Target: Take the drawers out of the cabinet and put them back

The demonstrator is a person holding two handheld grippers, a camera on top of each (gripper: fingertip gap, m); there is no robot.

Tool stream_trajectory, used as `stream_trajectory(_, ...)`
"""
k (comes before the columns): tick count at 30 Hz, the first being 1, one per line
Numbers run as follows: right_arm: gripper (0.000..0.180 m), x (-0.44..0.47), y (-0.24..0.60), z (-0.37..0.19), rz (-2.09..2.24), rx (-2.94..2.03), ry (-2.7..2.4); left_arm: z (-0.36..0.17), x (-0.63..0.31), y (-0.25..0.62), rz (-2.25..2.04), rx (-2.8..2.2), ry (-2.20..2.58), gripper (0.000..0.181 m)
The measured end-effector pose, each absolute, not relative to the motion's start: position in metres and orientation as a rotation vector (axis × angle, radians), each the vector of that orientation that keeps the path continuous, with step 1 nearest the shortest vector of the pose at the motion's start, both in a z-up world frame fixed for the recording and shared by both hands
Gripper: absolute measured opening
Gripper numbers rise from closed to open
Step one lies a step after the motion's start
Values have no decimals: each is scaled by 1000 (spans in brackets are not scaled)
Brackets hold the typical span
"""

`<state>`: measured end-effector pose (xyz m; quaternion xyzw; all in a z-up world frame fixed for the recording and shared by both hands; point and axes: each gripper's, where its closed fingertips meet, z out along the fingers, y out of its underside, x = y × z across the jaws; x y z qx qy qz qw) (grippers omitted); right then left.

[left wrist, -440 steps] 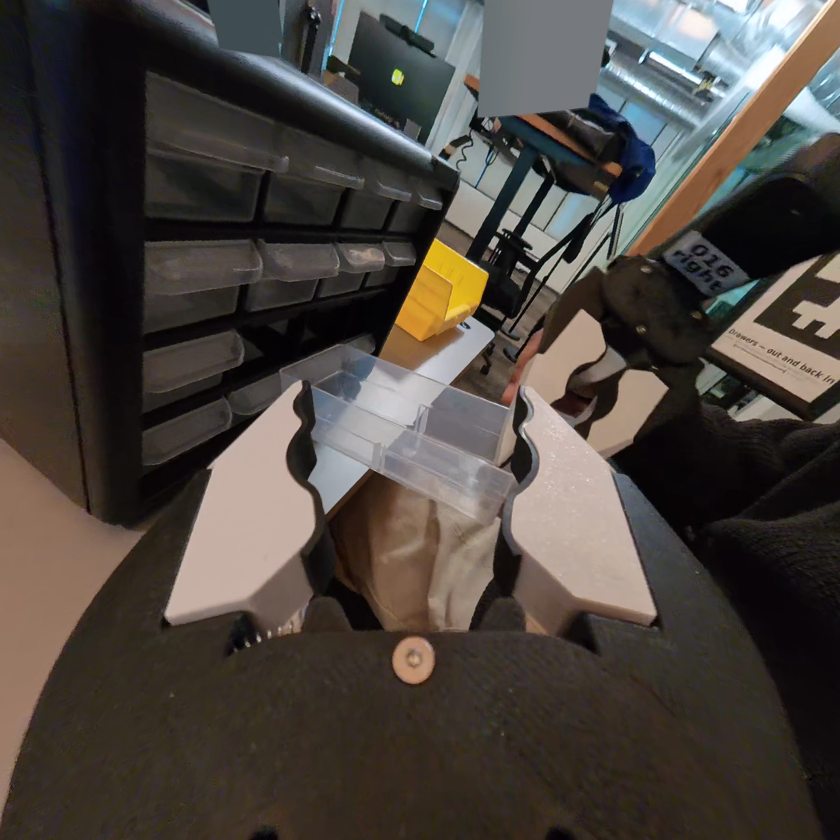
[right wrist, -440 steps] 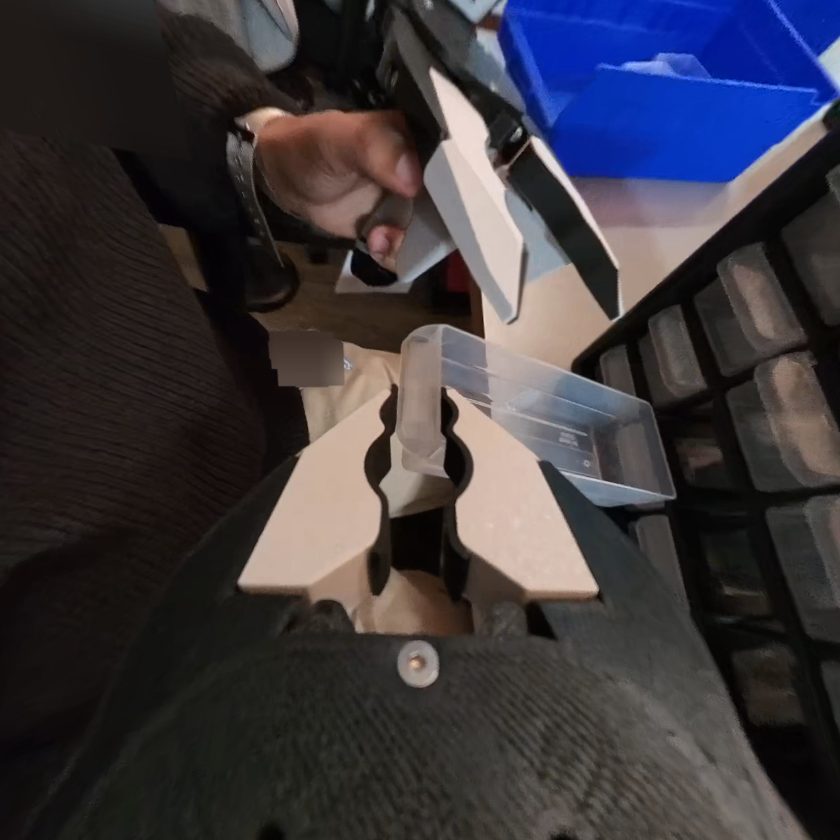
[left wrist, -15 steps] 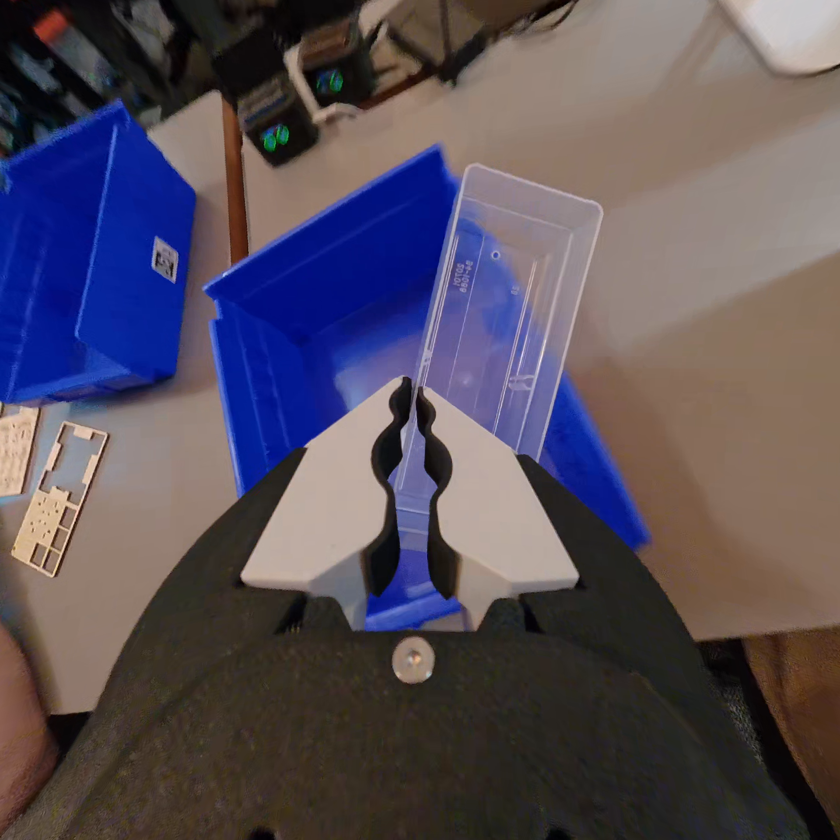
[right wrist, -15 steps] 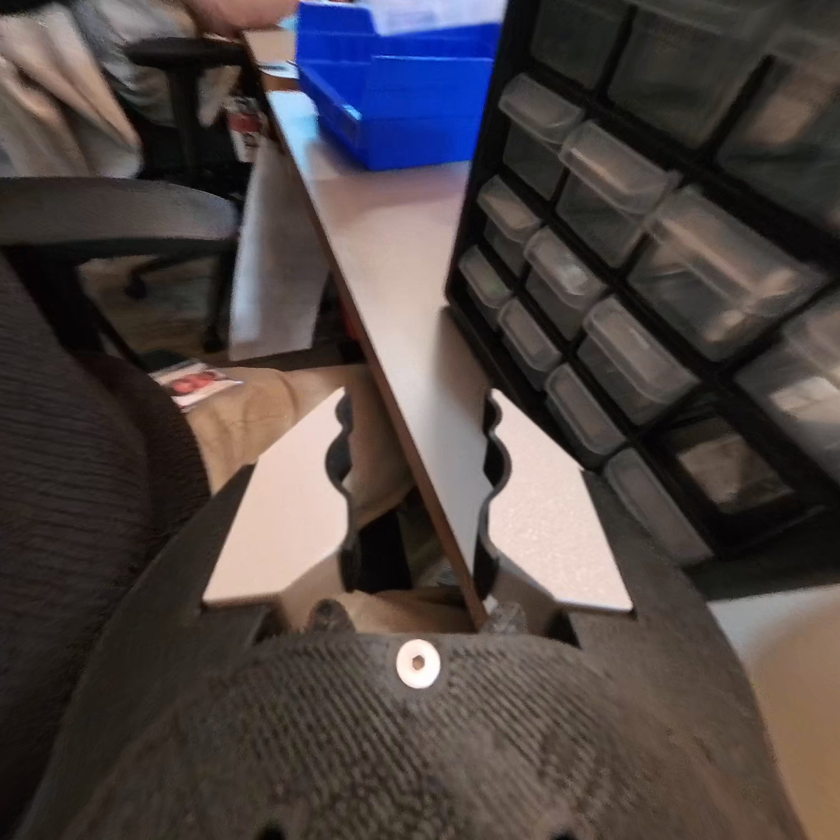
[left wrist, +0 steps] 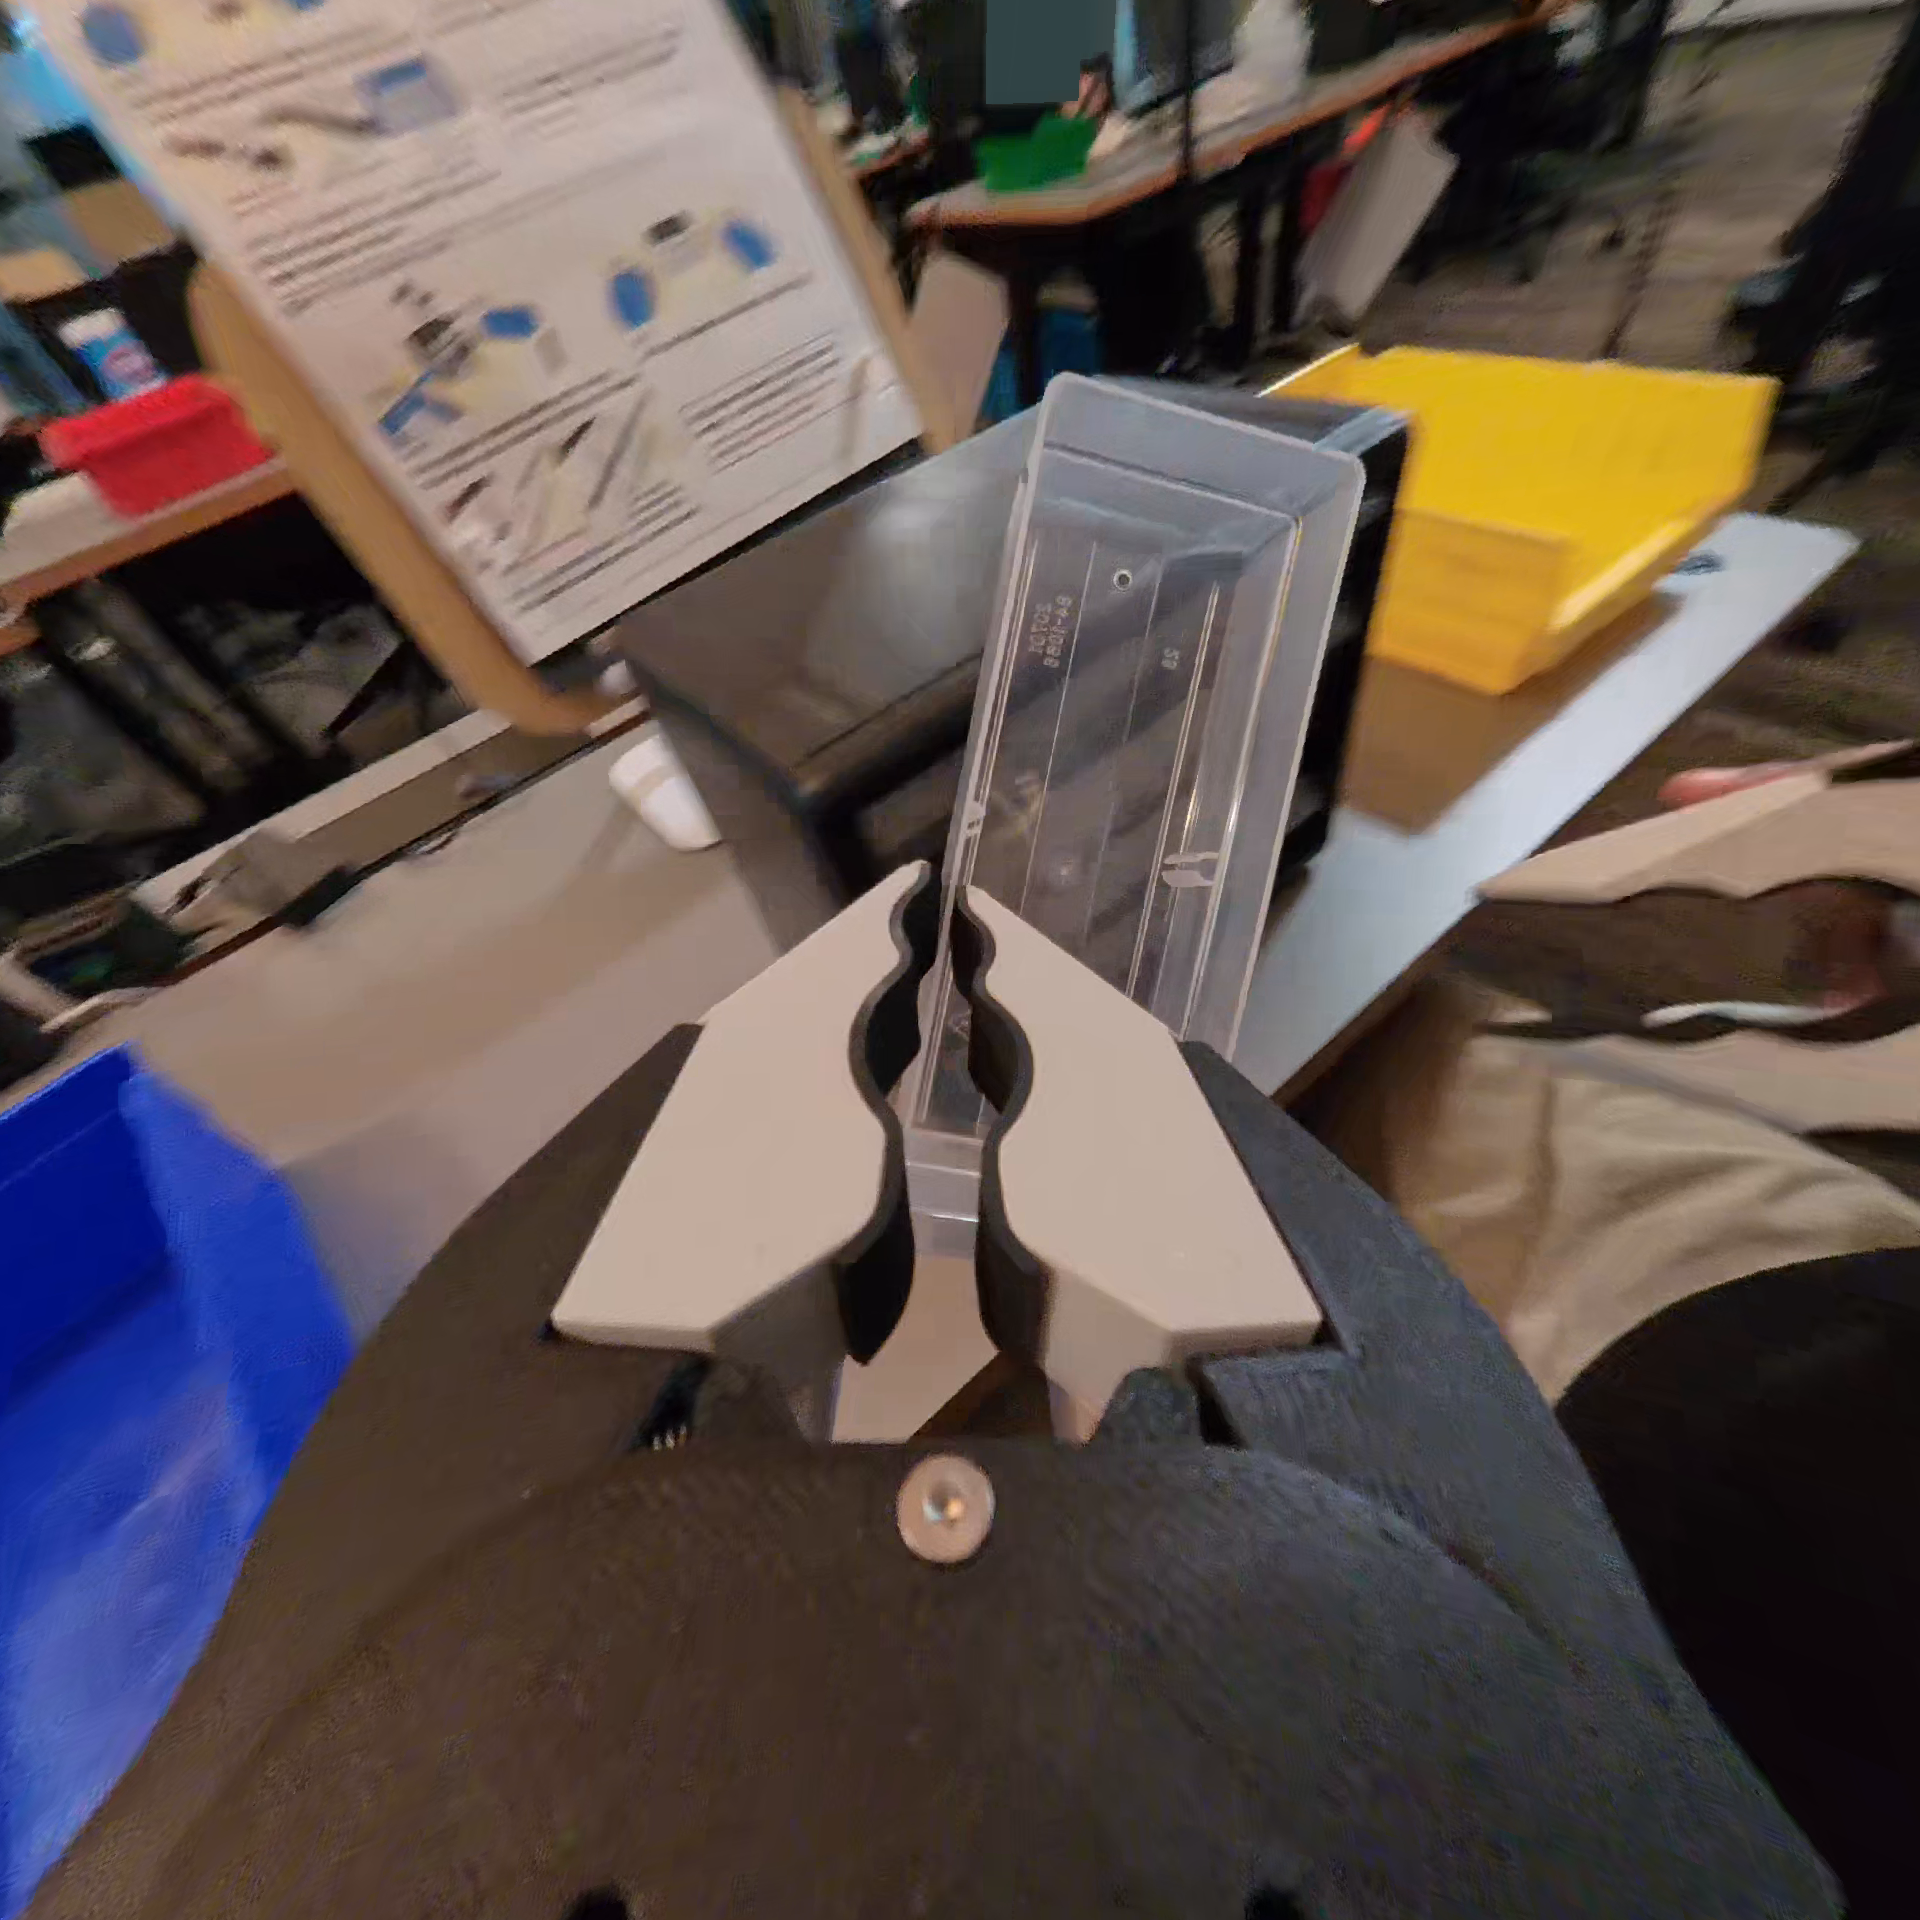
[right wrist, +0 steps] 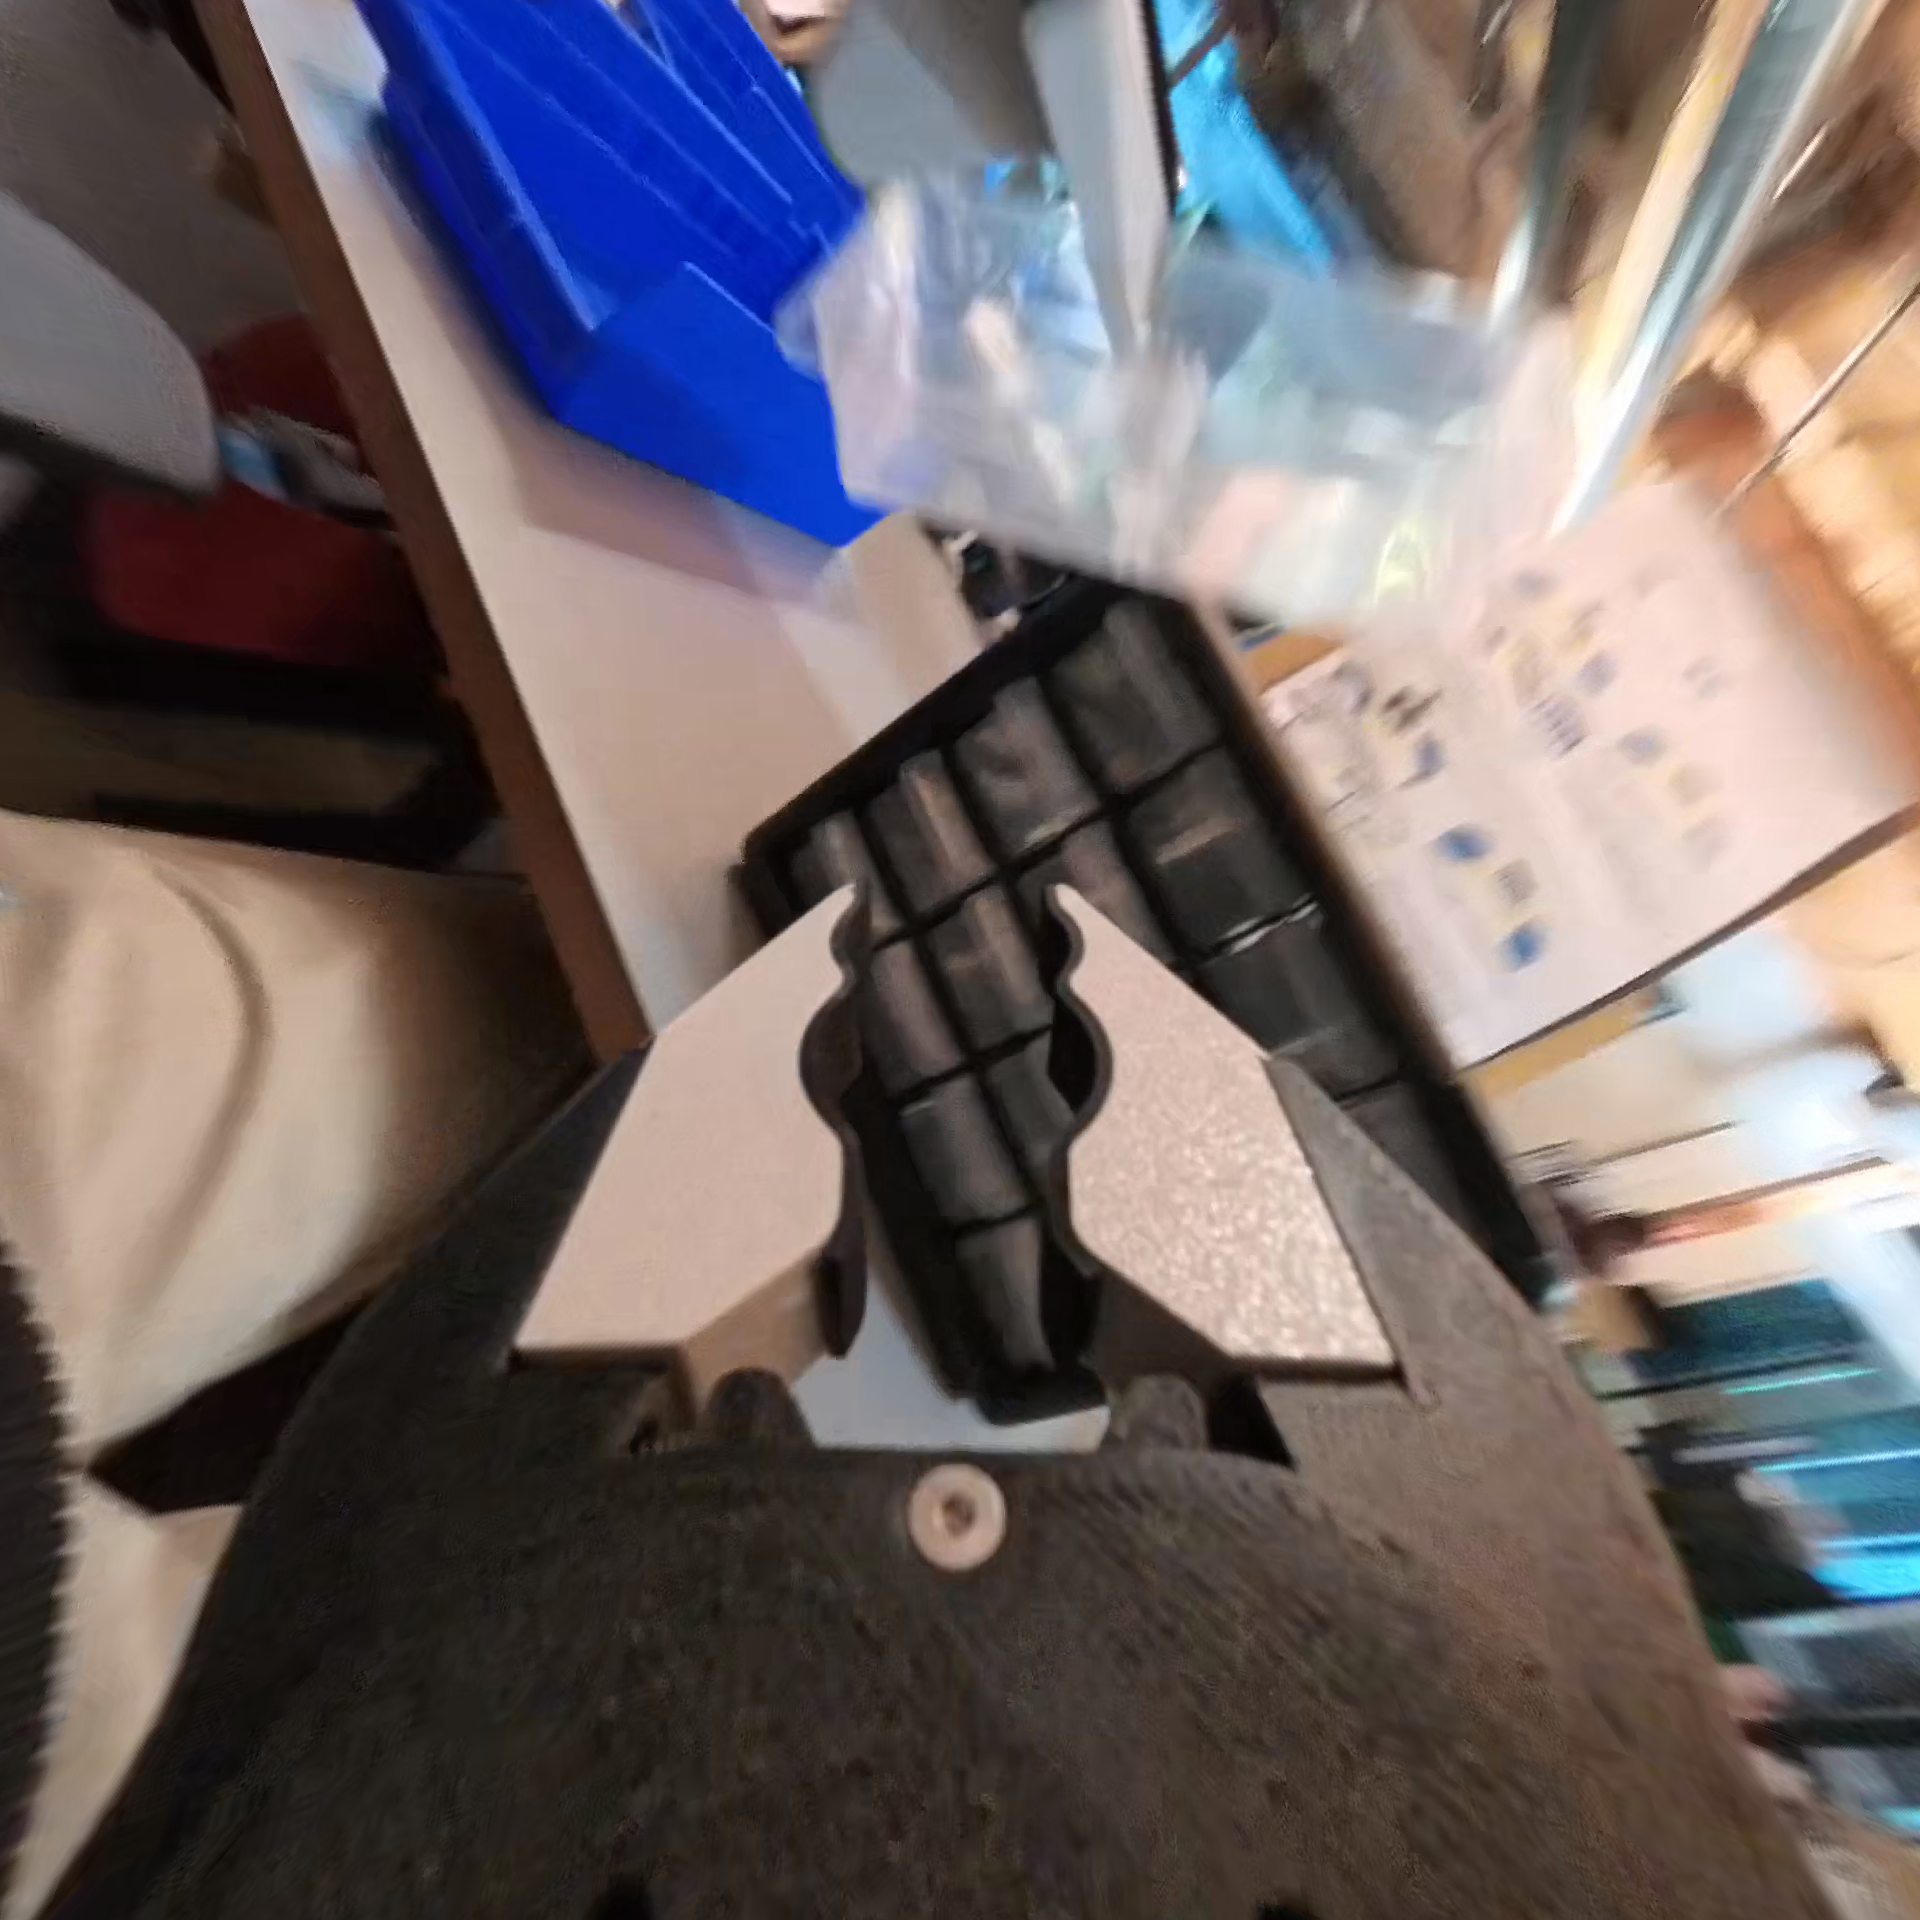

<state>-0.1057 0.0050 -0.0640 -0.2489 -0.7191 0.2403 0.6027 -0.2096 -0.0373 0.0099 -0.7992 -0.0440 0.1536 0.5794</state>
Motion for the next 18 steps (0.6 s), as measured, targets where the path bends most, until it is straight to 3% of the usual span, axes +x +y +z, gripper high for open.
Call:
stream_trajectory(1,29,-102,-2,-60,482,-492,-1631,8,-193,-27,332,-1847,-73,0)
stream_trajectory(5,30,-90,-21,-56,484,-426,-1581,-13,-145,13,177,-1797,-44,0)
stream_trajectory(9,45,-83,-21,-60,548,-484,-1623,-44,-127,46,80,-1820,-71,0)
stream_trajectory(12,39,-84,-17,-74,506,-511,-1664,-56,-121,60,78,-1829,-76,0)
stream_trajectory(16,60,-99,11,-113,293,-647,-1747,-65,-106,70,-41,-1810,-128,0)
stream_trajectory(18,43,-101,22,-127,155,-617,-1760,-74,-107,70,-39,-1823,-142,0)
